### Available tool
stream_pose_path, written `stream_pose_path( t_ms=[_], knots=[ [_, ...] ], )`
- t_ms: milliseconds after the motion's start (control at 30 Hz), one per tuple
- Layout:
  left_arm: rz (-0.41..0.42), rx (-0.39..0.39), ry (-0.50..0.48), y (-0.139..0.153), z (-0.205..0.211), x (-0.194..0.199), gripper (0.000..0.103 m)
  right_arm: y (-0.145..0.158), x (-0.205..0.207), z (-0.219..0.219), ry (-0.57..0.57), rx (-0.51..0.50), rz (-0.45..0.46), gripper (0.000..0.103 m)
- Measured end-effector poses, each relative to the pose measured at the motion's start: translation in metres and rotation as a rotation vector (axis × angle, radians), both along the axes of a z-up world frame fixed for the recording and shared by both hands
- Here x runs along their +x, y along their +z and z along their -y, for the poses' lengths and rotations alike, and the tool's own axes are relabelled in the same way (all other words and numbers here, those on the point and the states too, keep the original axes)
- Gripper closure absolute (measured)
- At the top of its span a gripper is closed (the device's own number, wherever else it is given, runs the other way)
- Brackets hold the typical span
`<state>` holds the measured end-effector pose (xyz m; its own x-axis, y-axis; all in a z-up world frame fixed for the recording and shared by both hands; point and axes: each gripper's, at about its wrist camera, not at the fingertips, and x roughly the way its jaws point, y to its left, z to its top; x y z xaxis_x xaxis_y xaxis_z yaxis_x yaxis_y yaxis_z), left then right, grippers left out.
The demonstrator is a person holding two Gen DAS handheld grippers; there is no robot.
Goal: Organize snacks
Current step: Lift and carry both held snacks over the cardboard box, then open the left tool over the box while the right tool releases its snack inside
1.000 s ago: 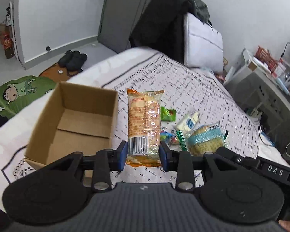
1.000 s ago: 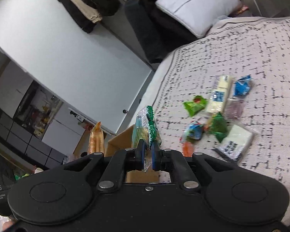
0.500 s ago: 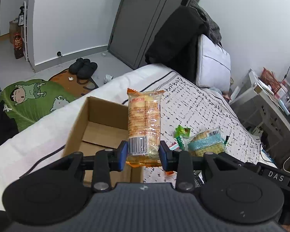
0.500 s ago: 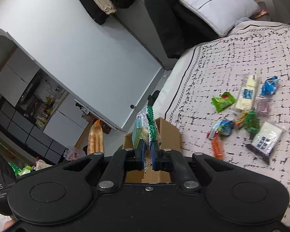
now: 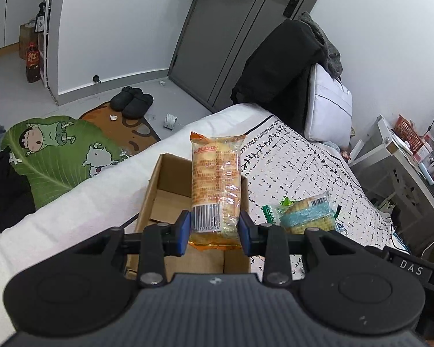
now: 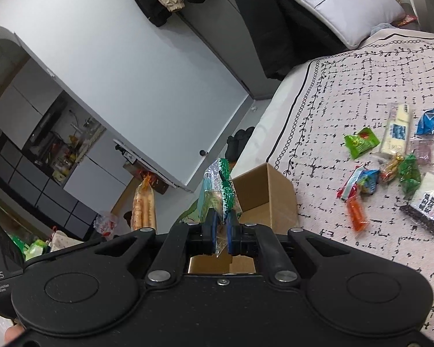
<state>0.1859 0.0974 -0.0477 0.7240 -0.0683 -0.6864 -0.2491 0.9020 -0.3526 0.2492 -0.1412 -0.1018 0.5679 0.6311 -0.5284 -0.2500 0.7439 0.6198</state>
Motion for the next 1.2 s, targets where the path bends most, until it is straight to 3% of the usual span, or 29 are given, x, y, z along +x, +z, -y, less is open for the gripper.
stream_pose_path(
  t_ms=[500, 1033, 1167, 1200],
  knots=[
    [-0.073, -0.06, -0.004, -0.044, -0.039, 0.0, 0.069, -0.026, 0.002, -0.045, 0.032, -0.063, -0.063, 0.096],
    [-0.147, -0.124, -0.033, -0.076, -0.048, 0.013, 0.066, -0.046, 0.01, -0.056, 0.017, -0.132, -0.124, 0.095],
    [-0.152, -0.118, -0.021, -0.076, -0.049, 0.012, 0.065, -0.048, 0.012, -0.057, 0.013, -0.137, -0.15, 0.081],
    [-0.151, -0.116, -0.02, -0.076, -0.049, 0.011, 0.064, -0.048, 0.012, -0.056, 0.009, -0.138, -0.153, 0.073]
  ],
)
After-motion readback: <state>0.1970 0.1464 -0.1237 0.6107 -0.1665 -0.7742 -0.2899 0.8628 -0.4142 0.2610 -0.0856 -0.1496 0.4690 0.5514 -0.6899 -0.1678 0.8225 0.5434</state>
